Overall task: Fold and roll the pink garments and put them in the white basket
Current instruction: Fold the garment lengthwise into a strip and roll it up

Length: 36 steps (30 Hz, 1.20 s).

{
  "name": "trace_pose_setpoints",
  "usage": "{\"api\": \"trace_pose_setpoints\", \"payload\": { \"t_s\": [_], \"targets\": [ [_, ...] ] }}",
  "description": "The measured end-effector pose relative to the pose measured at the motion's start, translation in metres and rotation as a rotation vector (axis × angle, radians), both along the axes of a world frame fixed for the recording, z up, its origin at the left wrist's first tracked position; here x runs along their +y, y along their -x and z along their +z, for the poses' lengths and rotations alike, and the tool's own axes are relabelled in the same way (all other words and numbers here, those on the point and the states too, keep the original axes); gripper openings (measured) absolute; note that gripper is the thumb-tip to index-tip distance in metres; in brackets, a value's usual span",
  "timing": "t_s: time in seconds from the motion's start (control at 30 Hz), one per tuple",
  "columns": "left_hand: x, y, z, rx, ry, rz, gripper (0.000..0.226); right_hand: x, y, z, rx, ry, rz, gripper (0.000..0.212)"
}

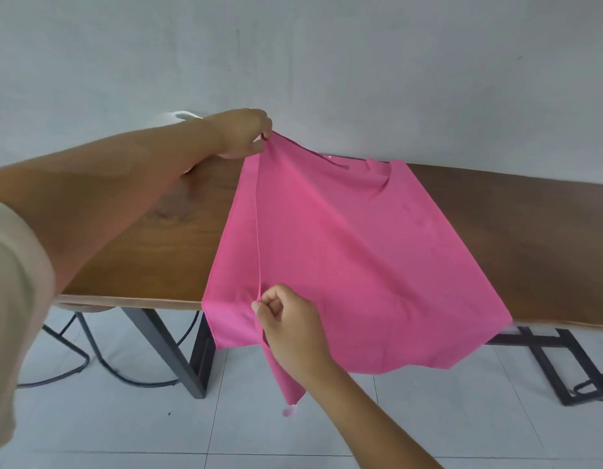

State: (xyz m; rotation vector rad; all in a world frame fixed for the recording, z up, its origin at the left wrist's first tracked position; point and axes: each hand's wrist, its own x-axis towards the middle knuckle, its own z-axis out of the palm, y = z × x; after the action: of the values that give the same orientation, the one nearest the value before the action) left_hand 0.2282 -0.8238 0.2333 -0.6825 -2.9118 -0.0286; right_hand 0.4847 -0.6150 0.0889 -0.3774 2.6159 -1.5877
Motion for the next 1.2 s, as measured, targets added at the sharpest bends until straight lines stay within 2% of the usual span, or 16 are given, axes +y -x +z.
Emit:
{"api": "trace_pose_setpoints", "payload": {
  "t_s": [0.23,0.33,0.43,0.9,1.2],
  "targets": [
    [-0.032,-0.002,-0.055,-0.147,0.005,0.121,0.048,-0.038,0.009,-0.037,-0.164,0.054,0.079,0.006],
    [-0.044,-0.007,-0.076,-0.212,0.091,0.18,0.071,-0.046,0.008,-0.045,-0.272,0.043,0.224,0.023],
    [-0.059,-0.015,-0.095,-0.243,0.182,0.22,0.082,-0.049,0.006,-0.053,-0.282,-0.008,0.244,0.029],
    [-0.083,-0.079,-0.163,-0.341,0.045,0.275,0.078,-0.014,0.031,-0.044,-0.223,-0.133,0.196,0.027],
    [-0.063,-0.091,-0.175,-0.314,-0.119,0.26,0.068,0.037,0.065,-0.019,-0.082,-0.29,0.236,0.025]
  ]
}}
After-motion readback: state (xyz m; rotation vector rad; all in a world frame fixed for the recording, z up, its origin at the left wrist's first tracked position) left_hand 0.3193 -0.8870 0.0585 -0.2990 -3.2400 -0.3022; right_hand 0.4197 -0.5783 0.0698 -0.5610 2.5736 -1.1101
